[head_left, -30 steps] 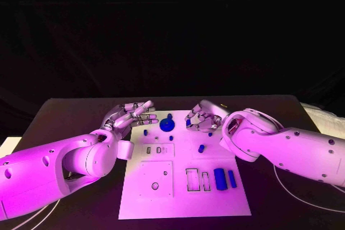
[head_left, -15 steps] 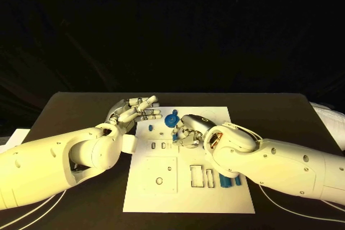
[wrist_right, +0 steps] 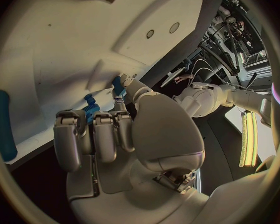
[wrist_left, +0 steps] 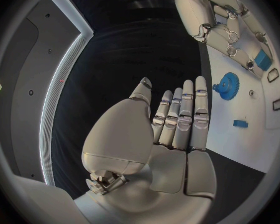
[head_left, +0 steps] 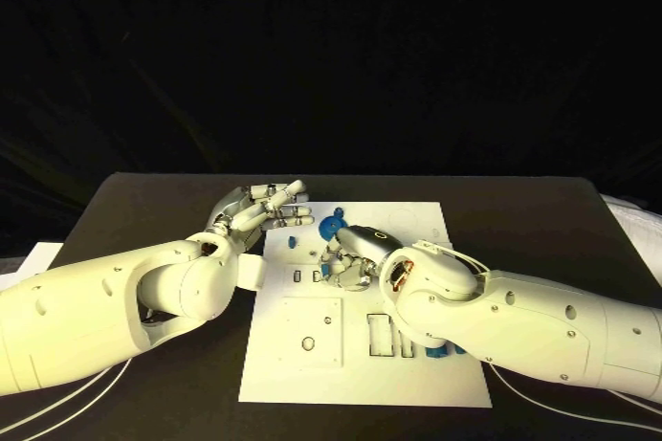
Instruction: Assemble the parts on the task board
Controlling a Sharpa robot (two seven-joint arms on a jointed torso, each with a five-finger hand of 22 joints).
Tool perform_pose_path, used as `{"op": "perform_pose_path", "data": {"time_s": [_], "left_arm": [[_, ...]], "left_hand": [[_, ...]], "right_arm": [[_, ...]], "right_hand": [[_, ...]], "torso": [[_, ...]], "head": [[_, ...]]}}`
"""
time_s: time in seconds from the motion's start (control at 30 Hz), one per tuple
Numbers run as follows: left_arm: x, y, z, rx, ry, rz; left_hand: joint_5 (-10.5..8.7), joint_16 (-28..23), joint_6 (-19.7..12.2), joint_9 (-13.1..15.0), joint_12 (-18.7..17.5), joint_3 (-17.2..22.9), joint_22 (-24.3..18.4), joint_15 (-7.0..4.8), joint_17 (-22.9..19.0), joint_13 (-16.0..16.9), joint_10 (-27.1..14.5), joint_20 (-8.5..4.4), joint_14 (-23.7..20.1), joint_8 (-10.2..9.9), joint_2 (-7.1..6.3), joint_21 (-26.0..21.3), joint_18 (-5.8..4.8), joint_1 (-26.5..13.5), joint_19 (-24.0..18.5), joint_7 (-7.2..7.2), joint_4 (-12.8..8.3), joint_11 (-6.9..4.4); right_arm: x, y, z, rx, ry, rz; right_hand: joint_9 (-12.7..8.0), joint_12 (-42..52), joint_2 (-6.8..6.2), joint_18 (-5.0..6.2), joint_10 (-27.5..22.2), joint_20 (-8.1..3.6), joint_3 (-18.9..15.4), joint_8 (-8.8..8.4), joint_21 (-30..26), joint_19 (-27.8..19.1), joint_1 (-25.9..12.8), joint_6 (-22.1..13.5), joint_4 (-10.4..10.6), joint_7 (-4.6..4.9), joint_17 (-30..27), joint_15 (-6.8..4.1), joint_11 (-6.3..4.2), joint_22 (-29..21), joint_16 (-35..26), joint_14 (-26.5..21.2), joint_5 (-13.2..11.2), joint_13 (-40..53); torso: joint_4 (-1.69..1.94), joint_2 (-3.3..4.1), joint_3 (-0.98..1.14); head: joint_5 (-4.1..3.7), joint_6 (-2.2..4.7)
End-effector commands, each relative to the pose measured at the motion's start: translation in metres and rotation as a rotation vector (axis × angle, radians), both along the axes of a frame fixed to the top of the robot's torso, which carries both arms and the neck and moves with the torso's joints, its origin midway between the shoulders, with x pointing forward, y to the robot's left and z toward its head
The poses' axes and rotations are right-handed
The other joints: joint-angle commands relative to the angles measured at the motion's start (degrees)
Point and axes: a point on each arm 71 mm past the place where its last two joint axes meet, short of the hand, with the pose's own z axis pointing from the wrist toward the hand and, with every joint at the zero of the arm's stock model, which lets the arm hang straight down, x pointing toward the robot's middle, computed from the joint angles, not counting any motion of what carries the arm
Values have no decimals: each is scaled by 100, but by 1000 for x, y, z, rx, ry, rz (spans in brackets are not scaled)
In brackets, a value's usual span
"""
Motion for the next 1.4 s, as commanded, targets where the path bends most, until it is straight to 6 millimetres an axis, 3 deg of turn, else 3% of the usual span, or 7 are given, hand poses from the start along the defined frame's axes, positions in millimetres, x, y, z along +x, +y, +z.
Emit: {"op": "perform_pose_path", "data": {"time_s": [0.03,0.53,0.87,1.13,1.2,1.3,1.4], "left_arm": [[0,-2,1,-12,-10,-11],[0,-2,2,-13,-10,-11],[0,-1,1,-12,-9,-10],[0,0,1,-12,-6,-9],[0,0,1,-11,-5,-8],[0,0,1,-10,-3,-8],[0,0,1,-10,-2,-8]], "left_hand": [[-17,-40,-16,-4,-28,-7,-8,3,7,-9,-39,9,32,-27,52,-24,66,10,32,-6,-38,7],[-18,-52,-14,-4,-27,-12,-13,7,9,-8,-40,11,22,-27,56,-34,64,11,30,-5,-43,8],[-18,-56,-14,-4,-27,-14,-15,8,10,-8,-40,11,20,-27,58,-38,63,11,30,-4,-46,9],[-17,-59,-13,-4,-27,-13,-16,8,11,-8,-41,11,19,-27,63,-42,63,17,31,-4,-51,9],[-17,-59,-13,-4,-27,-13,-16,8,11,-8,-41,11,19,-27,63,-42,63,17,31,-4,-51,9],[-13,-66,-12,-3,-27,-7,-20,7,16,-8,-42,11,20,-28,82,-50,63,30,35,-4,-62,9],[-13,-66,-12,-3,-27,-7,-20,7,16,-8,-42,11,20,-28,82,-50,63,30,35,-4,-62,9]], "right_arm": [[-1,0,-6,-48,14,7],[-2,-1,-12,-99,54,24],[-2,-4,-12,-100,49,19],[0,-5,-9,-86,14,0],[0,-5,-8,-71,4,-2],[-1,-4,-6,-41,-15,-1],[-1,-3,-4,-19,-28,3]], "right_hand": [[5,-21,-11,-75,420,-11,17,31,13,273,-69,22,13,12,1238,-23,-4,896,15,550,48,1294],[-1,-33,-45,-73,416,-9,5,18,9,269,-134,13,28,17,1228,-21,-1,887,10,547,69,1288],[-63,-178,-255,-69,353,23,-112,-99,-3,258,-330,-162,72,89,1207,24,59,866,-2,543,174,1215],[-94,-266,-318,-66,312,51,-158,-162,-12,248,-373,-312,87,136,1186,56,98,849,-12,538,140,1169],[-98,-355,-341,-62,272,63,-186,-168,-20,238,-402,-372,105,153,1170,71,114,832,-21,534,46,1123],[-100,-569,-381,-57,174,100,-292,-168,-32,226,-465,-566,176,188,1152,105,150,811,-32,529,-514,1010],[-99,-615,-408,-55,154,115,-342,-170,-37,220,-440,-657,181,205,1151,120,167,801,-33,528,-575,985]], "torso": [[-5,0,2],[-9,-2,-1],[-8,-2,-2],[-7,-1,1],[-10,-1,0],[-11,0,-1],[-11,-1,4]], "head": [[24,15],[23,-3],[2,-22],[-39,-17],[-62,-31],[-84,-29],[-89,-19]]}}
